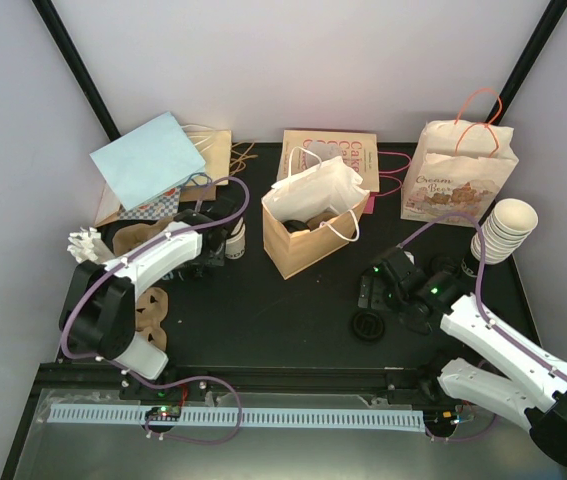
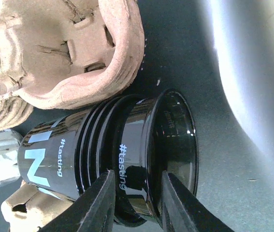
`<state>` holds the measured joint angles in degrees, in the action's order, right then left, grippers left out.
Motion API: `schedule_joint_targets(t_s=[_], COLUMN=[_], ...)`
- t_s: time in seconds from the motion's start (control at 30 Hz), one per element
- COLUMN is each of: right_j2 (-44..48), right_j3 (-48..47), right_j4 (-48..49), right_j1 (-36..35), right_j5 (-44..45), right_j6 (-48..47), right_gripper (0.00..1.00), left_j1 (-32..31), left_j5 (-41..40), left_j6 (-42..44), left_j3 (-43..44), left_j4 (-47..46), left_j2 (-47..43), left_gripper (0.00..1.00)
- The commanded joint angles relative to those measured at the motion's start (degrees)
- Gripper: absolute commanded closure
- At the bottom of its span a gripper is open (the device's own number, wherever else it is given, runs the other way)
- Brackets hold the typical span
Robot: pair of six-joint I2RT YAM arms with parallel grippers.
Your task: Pack the takeout coffee
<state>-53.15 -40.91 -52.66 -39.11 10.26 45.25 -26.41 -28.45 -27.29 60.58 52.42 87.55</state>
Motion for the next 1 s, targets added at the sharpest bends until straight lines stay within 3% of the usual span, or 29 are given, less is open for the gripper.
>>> schedule_joint_targets(t_s=[0.0,0.3,0.6,0.97], right_j2=[0.21,0.75,1.66,2.22], right_j3=[-1.19,-1.28,-0.97,-1.10], right_j4=[0.68,0.60,0.22,-0.12], right_j1=[0.27,0.27,0.28,0.29], right_j5=[0.31,0.07,-0.09,-0.08], right_j6=[-0.28,-0.18,-0.08,0.16], right_gripper=[0.02,0.02,0.02,0.02], left_j1=[-1.15,-4.16,-5.61,-5.71], left_j5=[-3.54,-5.66,-7.54,-0.95], left_j6=[-1.74,-4.29,-5.84,-2.66], left_j3=[1.58,1.98,3.70,8.12], left_j4=[2.21,6.07,11.12,14.01], left_j2=[1.38,-0.61,-3.34,-10.90], left_gripper=[0.75,0.98,0.98,0.98])
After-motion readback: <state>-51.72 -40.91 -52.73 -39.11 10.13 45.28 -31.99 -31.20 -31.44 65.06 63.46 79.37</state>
